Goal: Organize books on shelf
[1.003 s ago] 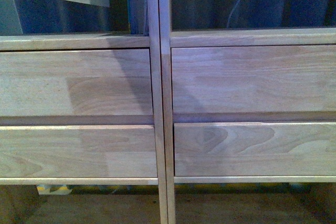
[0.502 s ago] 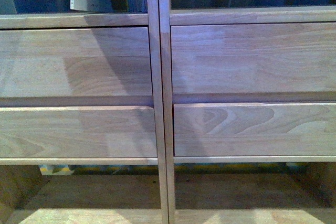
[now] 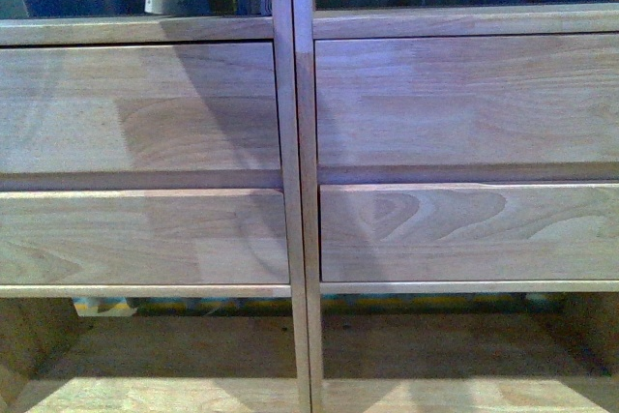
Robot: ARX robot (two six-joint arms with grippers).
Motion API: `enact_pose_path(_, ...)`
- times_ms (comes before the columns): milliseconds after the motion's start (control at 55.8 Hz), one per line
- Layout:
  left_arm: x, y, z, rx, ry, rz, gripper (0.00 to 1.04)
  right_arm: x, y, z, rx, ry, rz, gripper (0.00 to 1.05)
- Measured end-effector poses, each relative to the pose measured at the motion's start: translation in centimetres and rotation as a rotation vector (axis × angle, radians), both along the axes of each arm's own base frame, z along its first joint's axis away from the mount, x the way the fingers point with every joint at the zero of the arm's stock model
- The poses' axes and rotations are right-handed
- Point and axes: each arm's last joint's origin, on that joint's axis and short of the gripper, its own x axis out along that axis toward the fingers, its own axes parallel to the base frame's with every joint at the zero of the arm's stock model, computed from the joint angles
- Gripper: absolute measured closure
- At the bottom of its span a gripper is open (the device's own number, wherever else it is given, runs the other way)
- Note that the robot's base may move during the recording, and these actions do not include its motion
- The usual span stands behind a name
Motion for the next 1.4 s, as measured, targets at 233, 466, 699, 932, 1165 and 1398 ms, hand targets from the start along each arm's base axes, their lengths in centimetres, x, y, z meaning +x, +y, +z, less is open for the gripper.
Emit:
enact_pose_path(233,0.3,-1.4,-0.3,0.013,0.023,-0.019,0.98,0.0,0.0,0.0,0.000,0.000,0.000,0.07)
enact_pose_path(466,0.3,-1.8,-0.8,0.031,0.054,-0.026,0.64,0.0,0.0,0.0,0.000,-0.001,0.000,0.07)
enact_pose_path(699,-2.4,-1.4,-1.9,-0.030,0.101,0.008,0.27,0.0,0.0,0.0,0.000,-0.001,0.000,0.07)
enact_pose_path(932,-8.9,0.3,-0.8,-0.124,0.069,0.093,0.08,0.0,0.0,0.0,0.000,-0.001,0.000,0.07)
enact_pose_path(1165,-19.0,6.1,-0.4,-0.233,0.120,0.225,0.07,0.0,0.0,0.0,0.000,-0.001,0.000,0.07)
enact_pose_path(1398,-20.5,6.6,0.1,-0.282,0.211,0.272,0.15,0.0,0.0,0.0,0.007,-0.003,-0.013,0.07)
